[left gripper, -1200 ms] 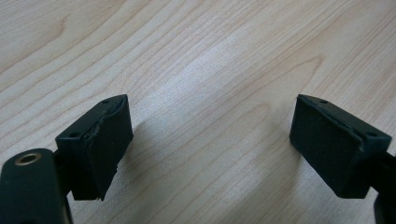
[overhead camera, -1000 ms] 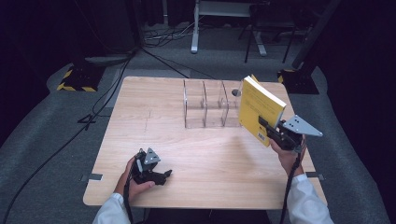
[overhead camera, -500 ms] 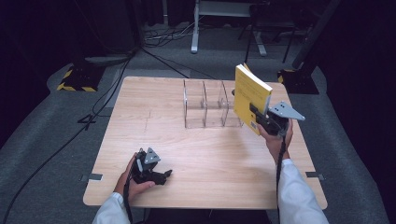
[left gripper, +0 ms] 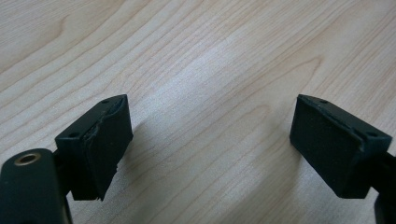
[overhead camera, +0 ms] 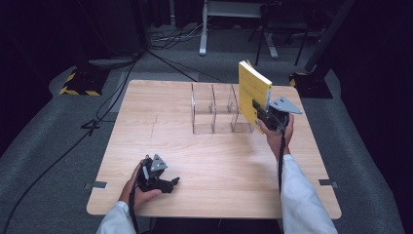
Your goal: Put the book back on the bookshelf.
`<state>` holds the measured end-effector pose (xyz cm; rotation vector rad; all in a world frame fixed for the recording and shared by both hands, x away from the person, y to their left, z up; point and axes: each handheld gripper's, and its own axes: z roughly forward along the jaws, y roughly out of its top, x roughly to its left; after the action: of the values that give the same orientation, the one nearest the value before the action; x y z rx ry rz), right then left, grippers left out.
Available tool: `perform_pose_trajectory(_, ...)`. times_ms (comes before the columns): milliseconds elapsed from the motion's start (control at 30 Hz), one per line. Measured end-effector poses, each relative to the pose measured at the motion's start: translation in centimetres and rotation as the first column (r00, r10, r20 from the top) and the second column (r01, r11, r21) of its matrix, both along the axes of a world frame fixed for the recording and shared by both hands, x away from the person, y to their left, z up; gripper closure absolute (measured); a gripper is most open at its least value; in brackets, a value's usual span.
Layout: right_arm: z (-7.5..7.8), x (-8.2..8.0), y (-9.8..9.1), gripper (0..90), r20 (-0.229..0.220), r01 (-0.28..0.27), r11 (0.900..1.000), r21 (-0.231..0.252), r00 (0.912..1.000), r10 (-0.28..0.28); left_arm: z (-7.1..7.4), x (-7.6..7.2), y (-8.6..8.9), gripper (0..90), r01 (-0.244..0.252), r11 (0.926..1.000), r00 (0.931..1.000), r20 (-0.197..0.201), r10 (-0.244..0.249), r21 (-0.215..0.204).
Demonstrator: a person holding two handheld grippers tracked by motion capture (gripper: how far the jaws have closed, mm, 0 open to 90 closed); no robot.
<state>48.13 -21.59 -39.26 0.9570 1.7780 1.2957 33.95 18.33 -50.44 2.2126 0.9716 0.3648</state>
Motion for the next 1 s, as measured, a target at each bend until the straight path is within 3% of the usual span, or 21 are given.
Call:
perform_pose_trajectory(567, -1.7, 3.1, 2.3, 75.9, -0.027, 0.04, 0.9992, -0.001, 0.9988, -0.04, 0.0, 0.0, 0.0, 13.5, 0.001, 1.0, 1.0, 0.002, -0.001, 0.003)
perform_pose_trajectory(900, -2.9, 4.0, 2.6, 75.9, -0.038, 0.063, 0.9974, 0.035, 0.9974, -0.062, 0.0, 0.0, 0.0, 13.5, 0.0, 1.0, 1.0, 0.002, 0.0, 0.002)
perform_pose_trajectory(1000, -3.1, 4.3, 2.7, 75.9, -0.04, 0.066, 0.9977, 0.017, 0.9971, -0.065, 0.0, 0.0, 0.0, 13.5, 0.0, 1.0, 1.0, 0.002, 0.0, 0.003)
